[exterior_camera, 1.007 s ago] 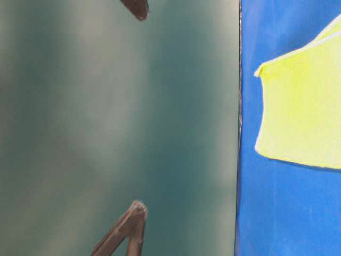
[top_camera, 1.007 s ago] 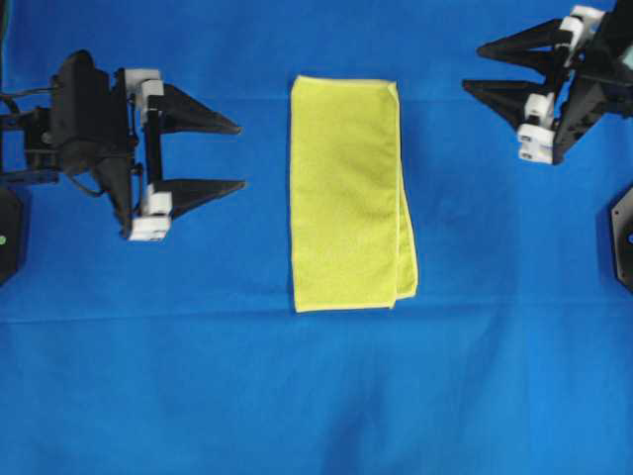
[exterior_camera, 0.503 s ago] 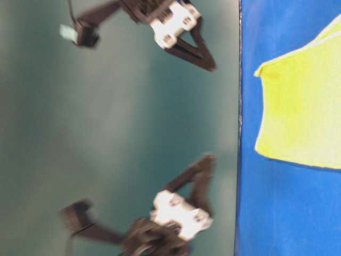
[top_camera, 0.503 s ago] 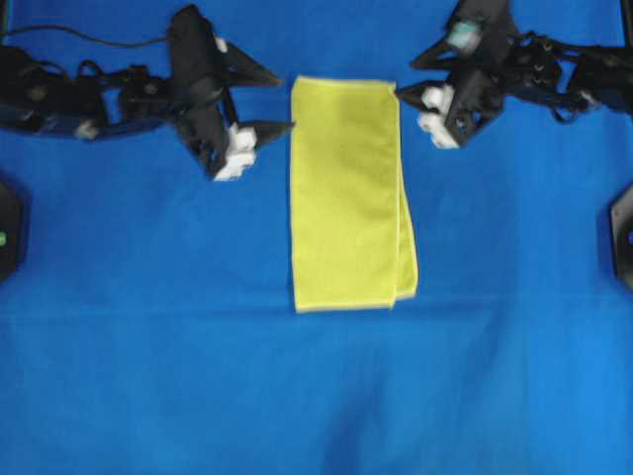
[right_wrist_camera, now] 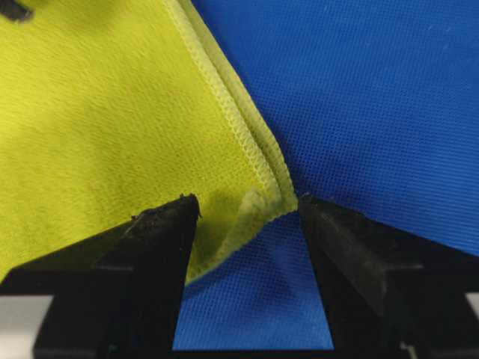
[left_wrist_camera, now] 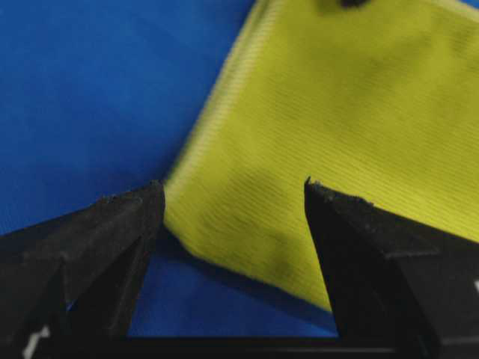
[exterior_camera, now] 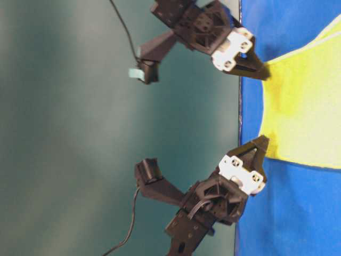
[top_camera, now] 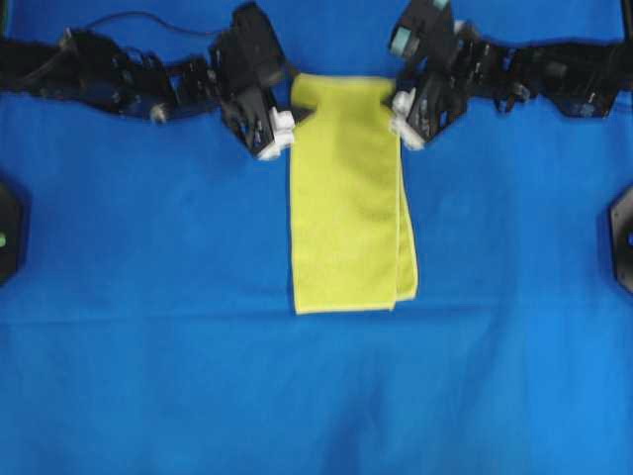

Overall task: Fold the yellow towel.
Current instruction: 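Move both grippers to the strip's far end and grasp its corners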

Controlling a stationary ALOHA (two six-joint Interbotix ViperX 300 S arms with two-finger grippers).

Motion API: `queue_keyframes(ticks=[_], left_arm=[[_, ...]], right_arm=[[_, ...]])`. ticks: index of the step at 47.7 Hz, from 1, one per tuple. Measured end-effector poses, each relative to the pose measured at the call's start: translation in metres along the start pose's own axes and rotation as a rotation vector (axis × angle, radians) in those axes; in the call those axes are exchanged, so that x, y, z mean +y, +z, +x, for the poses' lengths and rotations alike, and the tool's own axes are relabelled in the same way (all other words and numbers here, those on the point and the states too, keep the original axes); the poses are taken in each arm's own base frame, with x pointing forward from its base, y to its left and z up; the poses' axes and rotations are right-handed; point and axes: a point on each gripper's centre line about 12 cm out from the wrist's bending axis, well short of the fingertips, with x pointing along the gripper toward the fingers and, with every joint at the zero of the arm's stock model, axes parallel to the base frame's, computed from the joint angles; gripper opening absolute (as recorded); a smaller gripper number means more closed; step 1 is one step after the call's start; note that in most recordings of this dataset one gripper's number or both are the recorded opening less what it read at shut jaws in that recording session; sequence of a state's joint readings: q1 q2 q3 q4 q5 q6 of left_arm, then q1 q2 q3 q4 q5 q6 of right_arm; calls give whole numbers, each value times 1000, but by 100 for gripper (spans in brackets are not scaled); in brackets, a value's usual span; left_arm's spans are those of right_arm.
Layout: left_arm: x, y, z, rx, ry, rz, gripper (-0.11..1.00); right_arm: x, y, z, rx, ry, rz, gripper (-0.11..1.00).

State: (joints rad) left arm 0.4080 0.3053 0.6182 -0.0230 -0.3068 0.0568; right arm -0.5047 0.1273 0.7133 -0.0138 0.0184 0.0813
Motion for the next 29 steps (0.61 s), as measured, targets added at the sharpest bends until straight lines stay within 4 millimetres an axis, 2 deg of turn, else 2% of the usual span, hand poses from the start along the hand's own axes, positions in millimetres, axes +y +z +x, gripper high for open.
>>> queue_keyframes(ticks=[7, 12, 16, 22, 24, 29], left_arm=[[1, -3, 8, 8, 2, -2, 67], [1, -4, 11, 11, 2, -2, 52], [1, -6, 14, 17, 2, -3, 32], [1, -8, 19, 22, 2, -3, 7], [1, -8, 19, 22, 2, -3, 3], [1, -8, 19, 22, 2, -3, 3]], right_arm=[[-3, -3, 9, 17, -6, 4, 60], [-4, -4, 12, 16, -7, 5, 55], [-3, -3, 13, 7, -5, 6, 40], [-2, -3, 14, 1, -4, 5, 7], [-2, -3, 14, 1, -4, 3, 4], [-2, -3, 14, 1, -4, 9, 4]])
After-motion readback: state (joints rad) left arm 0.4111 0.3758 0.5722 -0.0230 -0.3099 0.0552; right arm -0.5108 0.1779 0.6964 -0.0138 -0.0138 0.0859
